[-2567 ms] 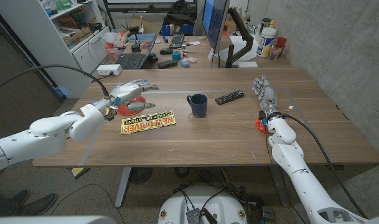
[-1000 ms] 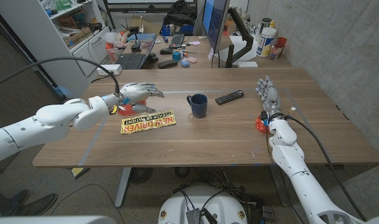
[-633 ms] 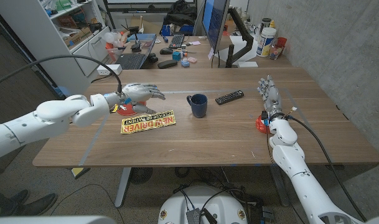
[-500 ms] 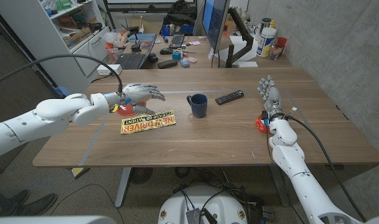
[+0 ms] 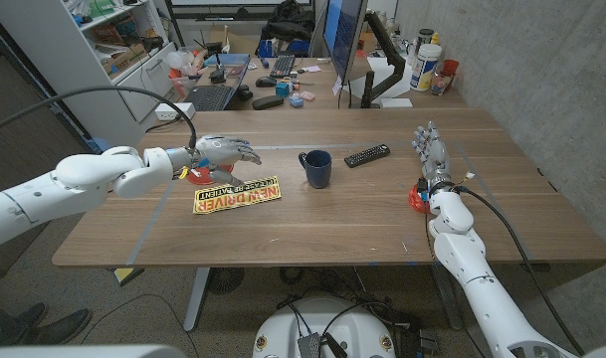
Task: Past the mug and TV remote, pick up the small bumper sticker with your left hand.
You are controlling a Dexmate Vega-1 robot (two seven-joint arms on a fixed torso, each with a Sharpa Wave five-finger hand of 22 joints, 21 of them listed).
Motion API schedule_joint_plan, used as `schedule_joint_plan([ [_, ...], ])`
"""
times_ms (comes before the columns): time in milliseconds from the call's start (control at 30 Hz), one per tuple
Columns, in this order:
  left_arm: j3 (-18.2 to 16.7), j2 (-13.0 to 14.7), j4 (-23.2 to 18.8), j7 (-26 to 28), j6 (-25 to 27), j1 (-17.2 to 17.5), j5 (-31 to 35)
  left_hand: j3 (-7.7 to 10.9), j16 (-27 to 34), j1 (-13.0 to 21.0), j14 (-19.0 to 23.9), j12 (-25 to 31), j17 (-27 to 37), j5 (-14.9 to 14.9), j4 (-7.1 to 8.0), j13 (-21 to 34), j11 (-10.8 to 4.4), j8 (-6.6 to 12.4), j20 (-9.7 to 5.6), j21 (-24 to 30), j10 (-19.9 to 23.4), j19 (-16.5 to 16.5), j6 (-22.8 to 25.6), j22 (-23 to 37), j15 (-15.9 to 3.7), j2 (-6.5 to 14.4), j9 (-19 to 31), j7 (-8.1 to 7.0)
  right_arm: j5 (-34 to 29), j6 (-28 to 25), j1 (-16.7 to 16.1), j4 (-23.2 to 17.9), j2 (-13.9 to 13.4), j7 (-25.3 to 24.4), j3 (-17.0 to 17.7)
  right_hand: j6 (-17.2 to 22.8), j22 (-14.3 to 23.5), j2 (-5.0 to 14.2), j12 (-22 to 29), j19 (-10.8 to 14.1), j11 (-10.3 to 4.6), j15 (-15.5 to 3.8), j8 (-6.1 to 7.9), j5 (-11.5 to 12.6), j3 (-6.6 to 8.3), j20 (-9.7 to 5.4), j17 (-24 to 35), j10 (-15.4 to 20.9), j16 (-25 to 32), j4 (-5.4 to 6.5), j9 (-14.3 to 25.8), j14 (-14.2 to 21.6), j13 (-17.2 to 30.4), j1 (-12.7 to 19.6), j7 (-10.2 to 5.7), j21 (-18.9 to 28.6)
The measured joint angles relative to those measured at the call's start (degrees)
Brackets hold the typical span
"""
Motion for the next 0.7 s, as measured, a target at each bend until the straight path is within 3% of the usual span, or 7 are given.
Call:
schedule_joint_plan([
  [700,1.94,-2.14,2.07,-3.24,-1.95,-2.74,3.25,0.00,-0.43,0.53,-1.07,-0.49,-0.01,0.49,0.00,0.29,0.12,-0.44,0.70,0.00,-1.30,-0.74,-1.01,-0.01,0.14,-0.53,-0.01,-0.01,-0.28,-0.26,-0.37,-0.82,-0.08,-0.81,-0.02,0.00,0.00,0.00,0.00,0.00,0.00,0.00,0.00,0.00,0.00,0.00,-0.10,0.00,0.00,0.00,0.00,0.00,0.00,0.00,0.00,0.00],
])
